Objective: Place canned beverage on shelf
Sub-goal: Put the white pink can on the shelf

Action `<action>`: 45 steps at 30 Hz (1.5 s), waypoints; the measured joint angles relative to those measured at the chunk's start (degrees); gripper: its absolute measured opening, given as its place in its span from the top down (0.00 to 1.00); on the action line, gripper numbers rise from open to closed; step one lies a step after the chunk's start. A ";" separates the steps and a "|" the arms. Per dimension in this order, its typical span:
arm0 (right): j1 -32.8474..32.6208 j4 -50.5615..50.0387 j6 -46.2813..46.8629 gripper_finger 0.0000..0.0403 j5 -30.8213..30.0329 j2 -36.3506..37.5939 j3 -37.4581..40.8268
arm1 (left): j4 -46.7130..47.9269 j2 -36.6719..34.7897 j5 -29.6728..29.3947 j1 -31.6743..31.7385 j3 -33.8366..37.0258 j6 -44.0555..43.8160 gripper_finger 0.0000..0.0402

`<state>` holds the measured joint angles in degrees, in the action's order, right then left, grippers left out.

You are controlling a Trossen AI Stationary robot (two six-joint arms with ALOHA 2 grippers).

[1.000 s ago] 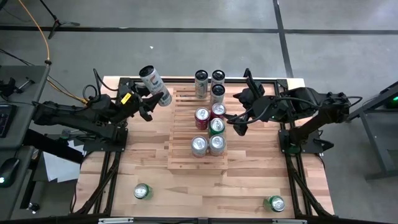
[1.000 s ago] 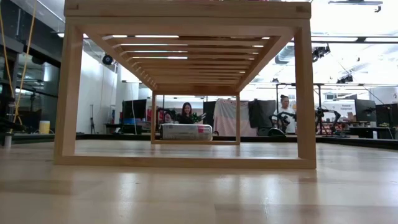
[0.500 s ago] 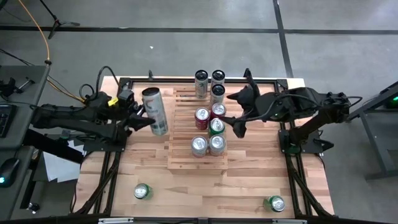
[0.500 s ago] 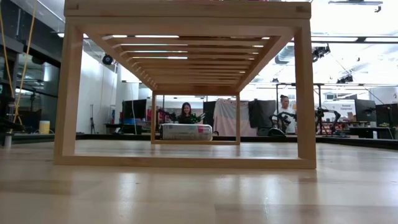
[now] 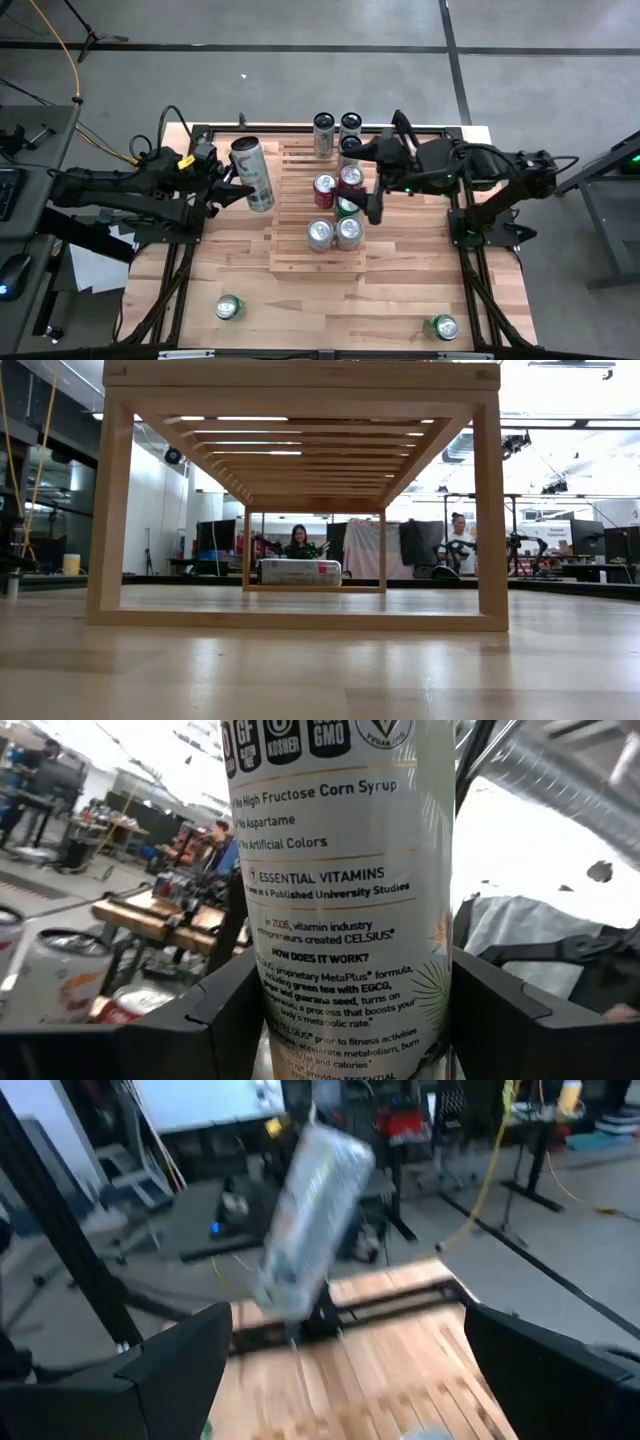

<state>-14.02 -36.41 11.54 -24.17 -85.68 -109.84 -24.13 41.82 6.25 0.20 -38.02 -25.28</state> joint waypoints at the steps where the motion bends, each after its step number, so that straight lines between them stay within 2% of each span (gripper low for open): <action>1: 0.40 2.15 -0.22 0.04 0.79 -0.64 0.00 | 0.66 0.02 -0.16 0.16 0.00 0.43 0.42; 8: 5.10 11.74 -0.82 0.04 8.35 -5.72 0.02 | 5.48 0.04 -0.30 3.03 0.00 3.87 0.42; 19: 10.42 14.52 3.21 0.04 8.14 -7.23 0.02 | 6.35 0.50 1.12 9.70 0.00 7.77 0.42; 25: 12.55 14.83 6.65 0.04 8.20 -8.82 0.02 | 6.30 4.01 2.50 12.75 -0.13 9.11 0.42; 33: 13.36 17.91 4.67 0.04 9.40 -13.03 0.09 | 6.36 12.53 7.83 13.28 -6.18 10.63 0.42; 38: 13.82 18.99 4.47 0.04 8.24 -13.89 0.09 | 9.04 15.17 7.88 13.30 -9.28 13.02 0.42; 45: 14.08 20.53 4.47 0.04 8.33 -13.98 0.09 | 10.50 17.17 6.56 13.23 -10.05 13.79 0.42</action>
<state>0.06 -15.88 16.01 -15.84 -99.66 -109.75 -13.62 58.99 12.81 13.43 -48.07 -11.49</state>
